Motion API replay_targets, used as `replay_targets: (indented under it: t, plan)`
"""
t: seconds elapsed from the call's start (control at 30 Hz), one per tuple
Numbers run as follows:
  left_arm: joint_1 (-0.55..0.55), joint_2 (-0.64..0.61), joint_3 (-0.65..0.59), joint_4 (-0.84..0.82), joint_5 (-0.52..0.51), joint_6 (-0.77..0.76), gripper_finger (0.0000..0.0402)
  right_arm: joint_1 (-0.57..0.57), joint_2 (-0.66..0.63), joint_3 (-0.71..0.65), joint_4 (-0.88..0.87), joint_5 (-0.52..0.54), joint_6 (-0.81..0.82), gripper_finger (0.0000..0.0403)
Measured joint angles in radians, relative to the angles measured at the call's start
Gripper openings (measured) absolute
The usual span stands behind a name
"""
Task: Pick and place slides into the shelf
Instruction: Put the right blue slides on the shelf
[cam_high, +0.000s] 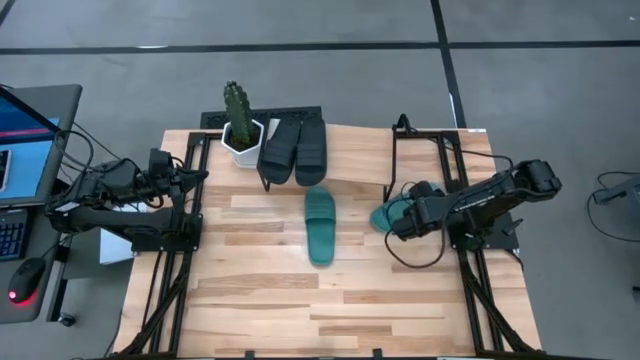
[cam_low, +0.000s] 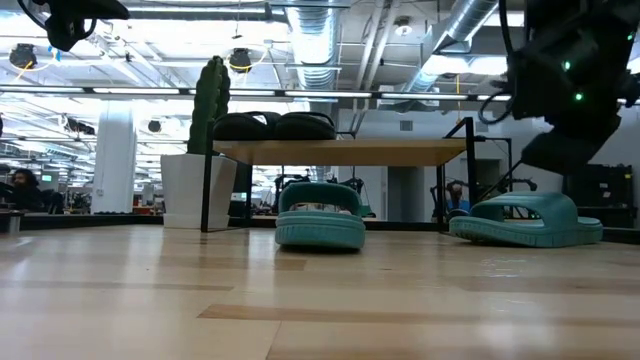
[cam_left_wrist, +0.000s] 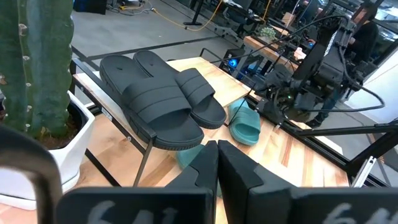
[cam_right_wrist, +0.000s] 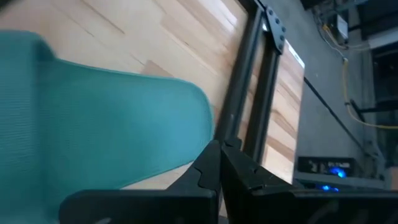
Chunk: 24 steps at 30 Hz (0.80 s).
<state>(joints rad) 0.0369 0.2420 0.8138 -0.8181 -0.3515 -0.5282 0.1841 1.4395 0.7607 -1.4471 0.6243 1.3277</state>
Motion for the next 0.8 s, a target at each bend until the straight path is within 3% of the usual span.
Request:
replay_targets:
  t: [0.17,0.33,0.63,0.8]
  plan:
    - [0.000,0.000,0.000,0.000,0.000,0.000,0.0000,-0.032,0.000,-0.033,0.009,-0.002,-0.006,0.0000]
    - [0.000,0.000,0.000,0.000,0.000,0.000,0.0000,-0.052,0.000,-0.054,0.111,-0.028,-0.119,0.0000]
    - [0.000,0.000,0.000,0.000,0.000,0.000,0.0000,-0.048,0.000,-0.068,0.421,-0.157,-0.388,0.0000]
    - [0.000,0.000,0.000,0.000,0.000,0.000,0.0000,-0.022,0.000,-0.067,0.556,-0.279,-0.448,0.0000]
